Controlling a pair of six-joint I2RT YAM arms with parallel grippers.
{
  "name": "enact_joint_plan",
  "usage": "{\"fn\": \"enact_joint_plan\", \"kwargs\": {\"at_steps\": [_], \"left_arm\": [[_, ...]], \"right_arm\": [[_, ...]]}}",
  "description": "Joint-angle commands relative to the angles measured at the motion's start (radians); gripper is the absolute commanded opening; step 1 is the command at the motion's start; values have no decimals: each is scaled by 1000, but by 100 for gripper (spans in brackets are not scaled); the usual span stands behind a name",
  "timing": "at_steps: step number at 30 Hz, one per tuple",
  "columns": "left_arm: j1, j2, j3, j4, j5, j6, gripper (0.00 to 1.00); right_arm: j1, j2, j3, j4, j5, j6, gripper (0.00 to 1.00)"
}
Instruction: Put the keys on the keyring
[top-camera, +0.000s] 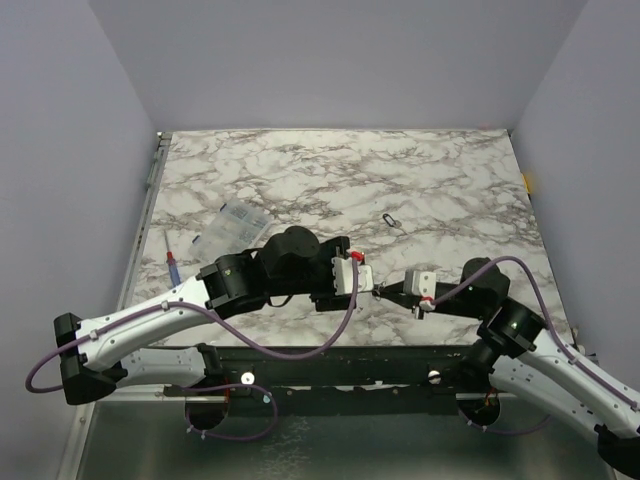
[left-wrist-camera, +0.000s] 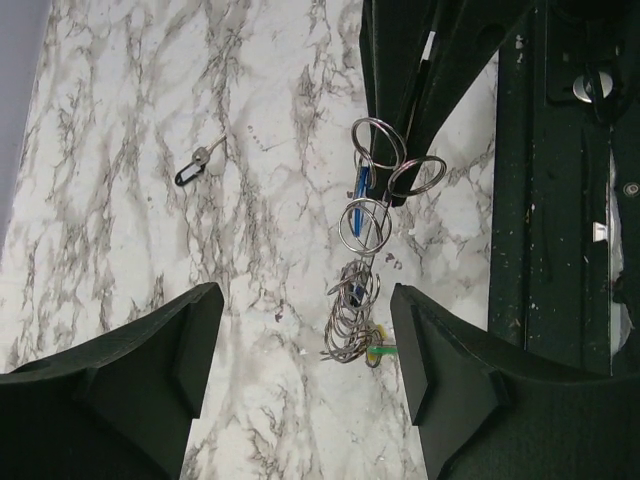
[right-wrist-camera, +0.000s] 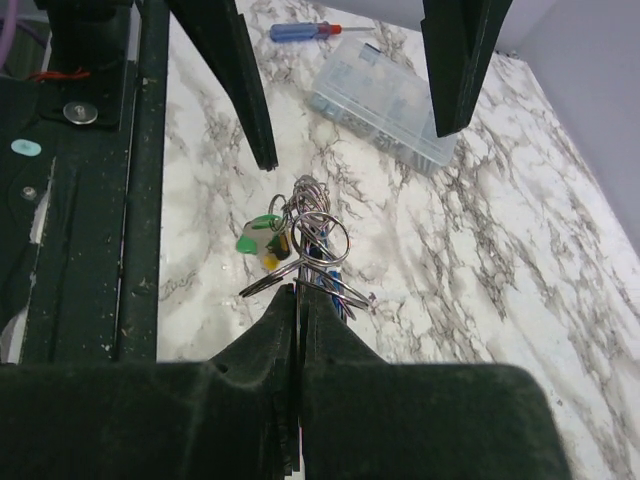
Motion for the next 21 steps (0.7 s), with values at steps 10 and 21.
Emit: {"fn": "enact_joint_plan", "kwargs": {"at_steps": [10,21], "left_arm": [[1,67,53,-38,193,135,65],[0,169,130,-81,235,177,54]], "right_arm": [[6,-27,10,-21,-67,-175,1],[6,-28,12,-37,-69,-187,1]]}}
